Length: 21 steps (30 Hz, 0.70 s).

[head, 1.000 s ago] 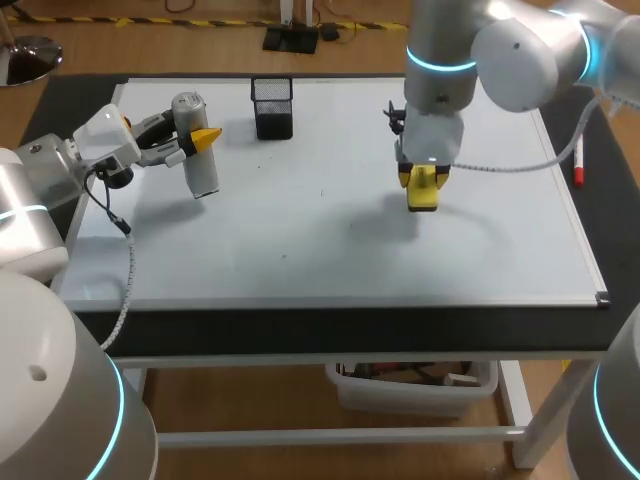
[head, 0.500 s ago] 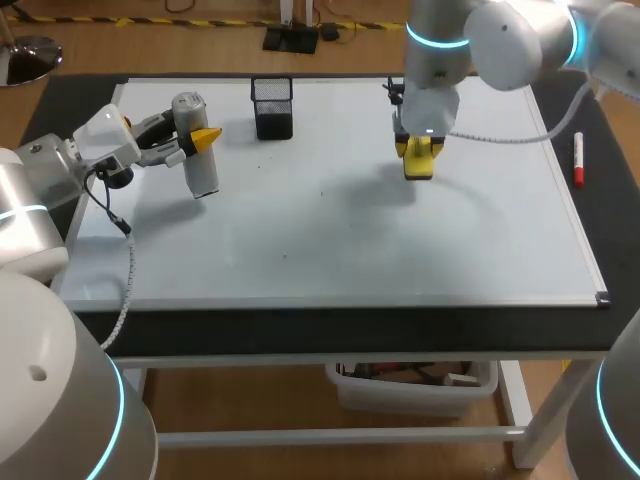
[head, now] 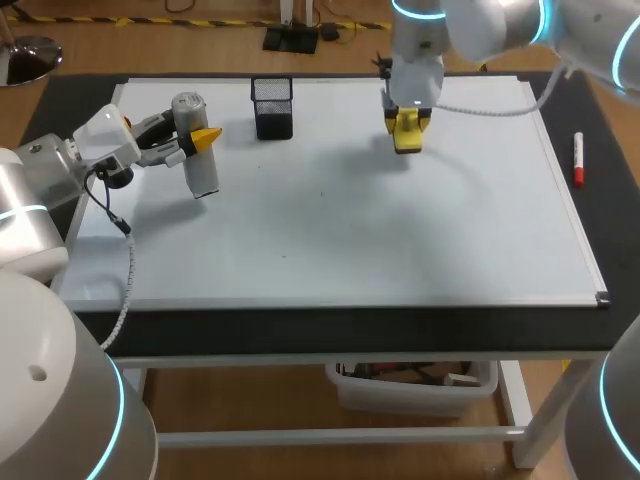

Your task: Pick up the inspection probe, press it on each red-marked spot on the whiteboard one by one, put down the probe, pick up the eraser, and wipe off all the red marks.

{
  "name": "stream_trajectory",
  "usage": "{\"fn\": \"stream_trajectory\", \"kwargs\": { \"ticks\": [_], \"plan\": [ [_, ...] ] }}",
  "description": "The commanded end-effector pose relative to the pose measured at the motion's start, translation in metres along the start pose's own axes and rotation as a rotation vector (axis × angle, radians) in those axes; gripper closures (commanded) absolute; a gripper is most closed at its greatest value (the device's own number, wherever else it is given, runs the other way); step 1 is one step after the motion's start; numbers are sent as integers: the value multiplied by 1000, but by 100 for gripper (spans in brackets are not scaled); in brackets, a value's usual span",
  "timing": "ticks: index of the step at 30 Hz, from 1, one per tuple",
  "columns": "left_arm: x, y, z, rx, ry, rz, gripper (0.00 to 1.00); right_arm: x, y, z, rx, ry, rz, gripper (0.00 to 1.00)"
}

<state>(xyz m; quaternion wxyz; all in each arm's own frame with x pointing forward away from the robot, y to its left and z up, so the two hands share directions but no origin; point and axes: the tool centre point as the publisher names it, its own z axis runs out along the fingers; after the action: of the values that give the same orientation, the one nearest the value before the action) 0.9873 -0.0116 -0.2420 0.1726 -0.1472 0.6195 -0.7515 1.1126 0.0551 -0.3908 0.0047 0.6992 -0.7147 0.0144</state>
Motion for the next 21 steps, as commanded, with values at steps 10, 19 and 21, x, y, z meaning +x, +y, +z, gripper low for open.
{"fn": "stream_trajectory", "kwargs": {
  "ticks": [10, 19, 21],
  "plan": [
    [0, 0, 0, 3, -1, 3, 100, -13, -47, 15, -110, 4, 2, 100],
    [0, 0, 0, 3, -1, 3, 100, -19, -51, 26, -134, -2, 2, 100],
    [0, 0, 0, 3, -1, 3, 100, -19, -50, 28, -135, -12, 9, 100]
  ]
}}
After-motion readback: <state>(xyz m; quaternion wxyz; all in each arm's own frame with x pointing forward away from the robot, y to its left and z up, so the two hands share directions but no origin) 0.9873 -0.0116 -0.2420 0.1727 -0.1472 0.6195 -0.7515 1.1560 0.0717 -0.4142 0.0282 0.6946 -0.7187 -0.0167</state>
